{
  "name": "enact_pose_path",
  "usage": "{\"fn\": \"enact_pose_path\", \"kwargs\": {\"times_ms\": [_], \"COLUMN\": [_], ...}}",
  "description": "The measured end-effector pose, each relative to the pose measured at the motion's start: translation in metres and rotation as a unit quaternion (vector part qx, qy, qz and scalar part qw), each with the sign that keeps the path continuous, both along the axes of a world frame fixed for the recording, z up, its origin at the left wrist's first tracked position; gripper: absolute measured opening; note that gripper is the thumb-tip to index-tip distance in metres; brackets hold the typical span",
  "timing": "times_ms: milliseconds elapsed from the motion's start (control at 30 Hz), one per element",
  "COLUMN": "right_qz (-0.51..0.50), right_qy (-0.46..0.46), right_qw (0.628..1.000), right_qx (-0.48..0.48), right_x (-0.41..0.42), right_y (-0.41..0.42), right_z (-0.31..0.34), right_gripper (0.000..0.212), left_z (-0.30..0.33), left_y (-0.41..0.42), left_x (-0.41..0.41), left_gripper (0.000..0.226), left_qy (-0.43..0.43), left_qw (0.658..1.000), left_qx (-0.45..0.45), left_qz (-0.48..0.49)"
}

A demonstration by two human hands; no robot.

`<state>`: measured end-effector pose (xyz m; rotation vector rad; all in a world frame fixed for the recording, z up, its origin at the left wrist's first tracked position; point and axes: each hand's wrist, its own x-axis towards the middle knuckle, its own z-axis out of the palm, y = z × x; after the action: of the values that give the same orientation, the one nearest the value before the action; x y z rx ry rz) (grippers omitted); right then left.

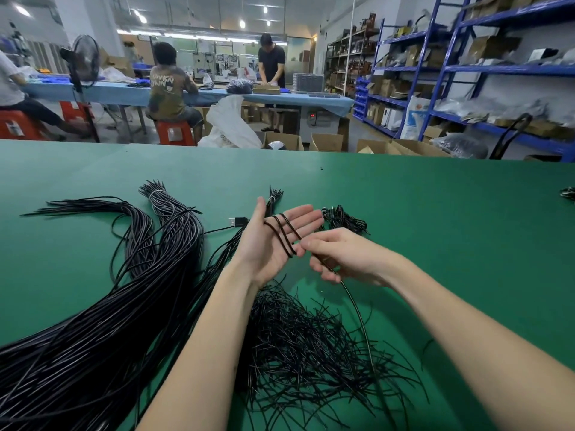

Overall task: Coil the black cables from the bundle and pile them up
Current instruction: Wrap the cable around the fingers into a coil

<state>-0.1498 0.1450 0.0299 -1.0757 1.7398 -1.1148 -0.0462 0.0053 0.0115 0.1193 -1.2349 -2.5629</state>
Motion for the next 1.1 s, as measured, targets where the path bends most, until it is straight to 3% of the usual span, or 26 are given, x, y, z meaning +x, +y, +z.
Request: {"fn": "enact_pose_path", "kwargs": {"times_ms": [167, 300, 367, 433, 500, 667, 833, 967, 1100], "right_qz": [0.015, 0.017, 0.001, -0.007, 0.006, -0.001, -0.118, -0.241, -0.268], "right_qy": [-0.089, -0.088, -0.028, 0.082, 0.172, 0.245, 0.359, 0.266, -0.001], "right_qw": [0.991, 0.986, 0.986, 0.980, 0.966, 0.950, 0.915, 0.933, 0.957], "right_qx": [0.095, 0.142, 0.162, 0.179, 0.190, 0.194, 0.138, 0.007, -0.114], "right_x": [-0.008, -0.017, -0.027, -0.036, -0.046, -0.044, -0.018, 0.002, 0.017], "right_y": [0.005, 0.012, 0.018, 0.020, 0.017, -0.003, -0.017, -0.009, 0.000], "right_z": [-0.019, -0.030, -0.024, -0.008, 0.012, 0.065, 0.068, 0.039, 0.012], "right_gripper": [0.048, 0.050, 0.046, 0.012, 0.037, 0.004, 0.018, 0.014, 0.010], "left_z": [0.003, 0.005, 0.007, 0.007, 0.005, 0.000, -0.001, -0.003, -0.003], "left_y": [0.003, 0.005, 0.007, 0.012, 0.017, 0.026, 0.022, 0.015, 0.018], "left_x": [0.001, 0.004, 0.005, 0.005, 0.003, -0.006, -0.012, -0.015, -0.014], "left_gripper": [0.088, 0.092, 0.094, 0.095, 0.097, 0.091, 0.080, 0.083, 0.085], "left_qy": [0.065, 0.080, 0.057, 0.015, -0.041, -0.164, -0.150, -0.129, -0.109], "left_qw": [0.997, 0.992, 0.988, 0.979, 0.965, 0.941, 0.965, 0.977, 0.975], "left_qx": [0.006, -0.025, -0.078, -0.132, -0.180, -0.245, -0.206, -0.167, -0.193], "left_qz": [-0.042, -0.094, -0.121, -0.154, -0.186, -0.167, -0.053, 0.013, -0.011]}}
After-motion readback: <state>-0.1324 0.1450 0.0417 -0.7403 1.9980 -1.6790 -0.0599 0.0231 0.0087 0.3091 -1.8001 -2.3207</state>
